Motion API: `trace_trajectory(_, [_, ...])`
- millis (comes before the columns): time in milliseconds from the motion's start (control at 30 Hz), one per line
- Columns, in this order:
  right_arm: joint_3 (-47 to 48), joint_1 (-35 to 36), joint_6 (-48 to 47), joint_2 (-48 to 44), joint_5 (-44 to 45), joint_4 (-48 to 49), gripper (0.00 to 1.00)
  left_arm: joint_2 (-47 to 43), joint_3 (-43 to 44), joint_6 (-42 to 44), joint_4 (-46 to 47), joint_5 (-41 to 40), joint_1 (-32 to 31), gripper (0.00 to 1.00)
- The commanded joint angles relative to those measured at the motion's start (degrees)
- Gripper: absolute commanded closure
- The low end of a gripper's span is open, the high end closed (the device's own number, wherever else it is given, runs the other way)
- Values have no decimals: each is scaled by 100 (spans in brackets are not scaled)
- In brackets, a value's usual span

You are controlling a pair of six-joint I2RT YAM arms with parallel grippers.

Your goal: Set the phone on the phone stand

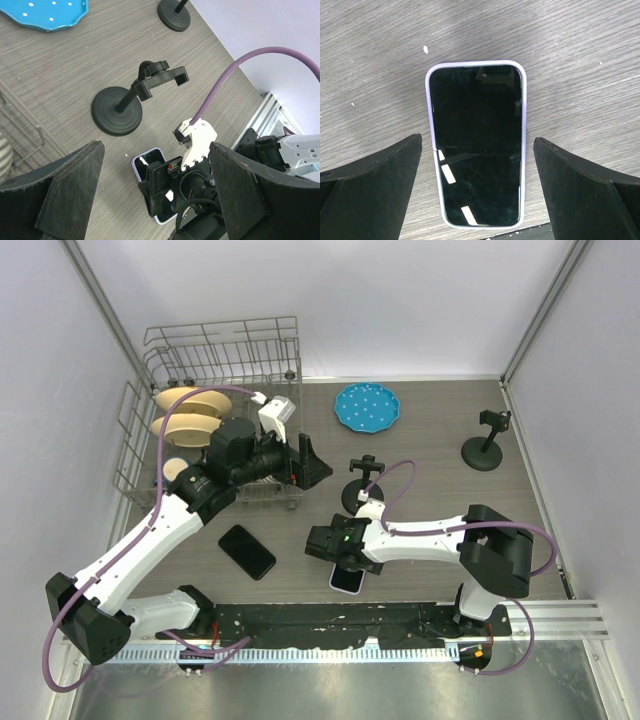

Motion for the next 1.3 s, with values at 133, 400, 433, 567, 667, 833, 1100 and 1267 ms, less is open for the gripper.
trace_trajectory(133, [-86, 135, 96, -228, 227, -238, 1, 1, 226, 39, 137, 181, -23, 9])
trace_trajectory(400, [-272, 126, 194, 45, -134, 255, 1, 18, 226, 47, 128, 164, -23, 9])
trace_trajectory(433, [-245, 126, 185, 106, -143, 255, 1, 18, 226, 47, 128, 172, -23, 9])
trace_trajectory(567, [-166, 108, 176, 221, -248, 272, 2, 19, 235, 30, 128, 199, -23, 9])
trace_trajectory(667, [-166, 65, 202, 230, -336, 281, 6, 36, 235, 30, 119, 190, -23, 9])
trace_trajectory(833, [-342, -190, 150, 291, -898, 456, 13, 71, 279, 3, 75, 199, -23, 9])
trace_trajectory(1100, [-403, -515, -193, 774, -1628, 632, 37, 98, 297, 21, 23, 129, -23, 9])
trace_trajectory(1267, [-456, -533, -290, 634, -1472, 747, 71, 133, 288, 38, 5, 120, -23, 9])
